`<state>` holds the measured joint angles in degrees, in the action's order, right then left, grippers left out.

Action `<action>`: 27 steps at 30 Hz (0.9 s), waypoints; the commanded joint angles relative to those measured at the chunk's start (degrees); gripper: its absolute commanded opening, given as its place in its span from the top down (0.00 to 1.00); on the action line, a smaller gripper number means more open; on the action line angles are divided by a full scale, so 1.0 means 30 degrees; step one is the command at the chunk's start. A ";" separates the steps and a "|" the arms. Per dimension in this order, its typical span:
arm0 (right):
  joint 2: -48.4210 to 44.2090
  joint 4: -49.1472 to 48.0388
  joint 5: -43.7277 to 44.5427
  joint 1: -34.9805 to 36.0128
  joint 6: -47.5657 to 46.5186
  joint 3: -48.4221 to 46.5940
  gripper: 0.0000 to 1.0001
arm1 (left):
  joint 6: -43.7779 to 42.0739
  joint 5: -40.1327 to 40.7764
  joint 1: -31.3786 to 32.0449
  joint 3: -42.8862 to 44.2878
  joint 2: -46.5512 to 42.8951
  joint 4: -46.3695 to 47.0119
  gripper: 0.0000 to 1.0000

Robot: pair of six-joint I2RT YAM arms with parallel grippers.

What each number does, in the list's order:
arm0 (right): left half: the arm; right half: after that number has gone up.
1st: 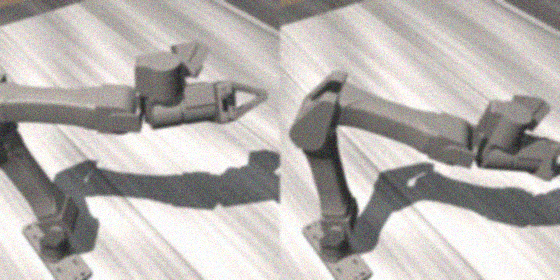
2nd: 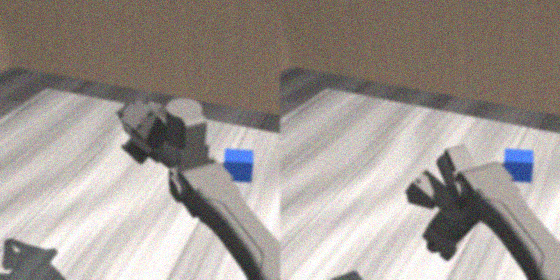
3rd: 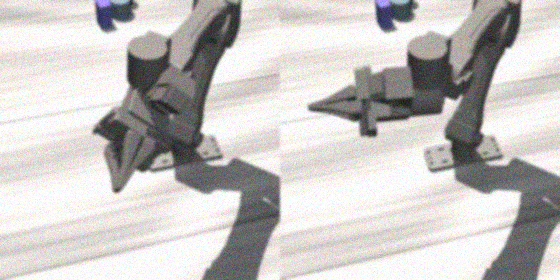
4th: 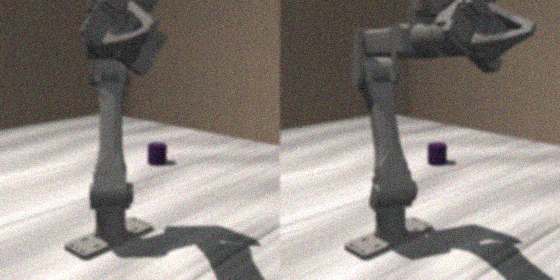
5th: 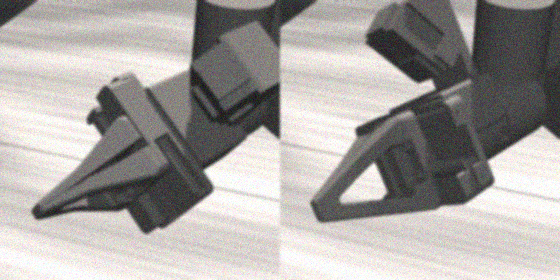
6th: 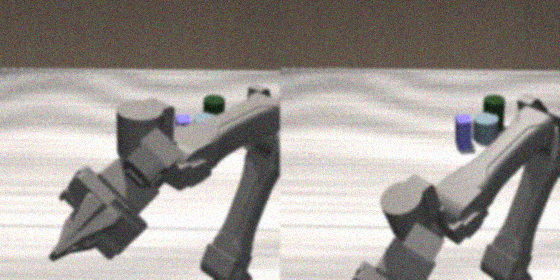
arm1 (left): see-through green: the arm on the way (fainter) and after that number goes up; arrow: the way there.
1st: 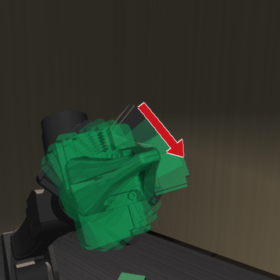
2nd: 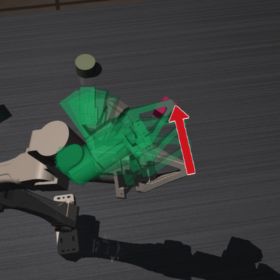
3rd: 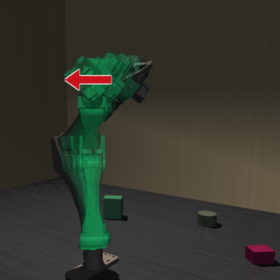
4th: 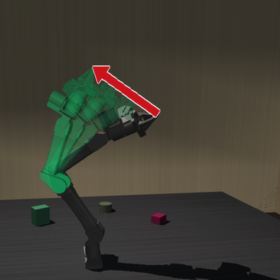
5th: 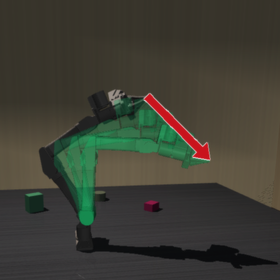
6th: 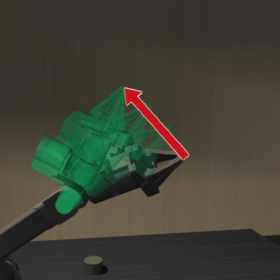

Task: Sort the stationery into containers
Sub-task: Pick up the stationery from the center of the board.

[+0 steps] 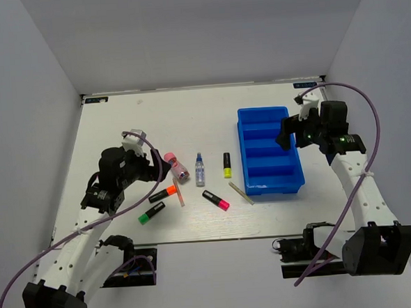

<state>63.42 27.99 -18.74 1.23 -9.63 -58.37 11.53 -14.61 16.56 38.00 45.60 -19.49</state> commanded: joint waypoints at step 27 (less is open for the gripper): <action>0.0394 0.0544 -0.3626 0.0027 -0.0336 0.1438 0.13 | 1.3292 1.1521 0.3796 0.9859 1.4028 -0.7887 0.11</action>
<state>65.12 28.82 -29.93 1.34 -10.96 -52.51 40.80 13.13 27.07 62.98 84.58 -37.69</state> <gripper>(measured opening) 0.863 0.876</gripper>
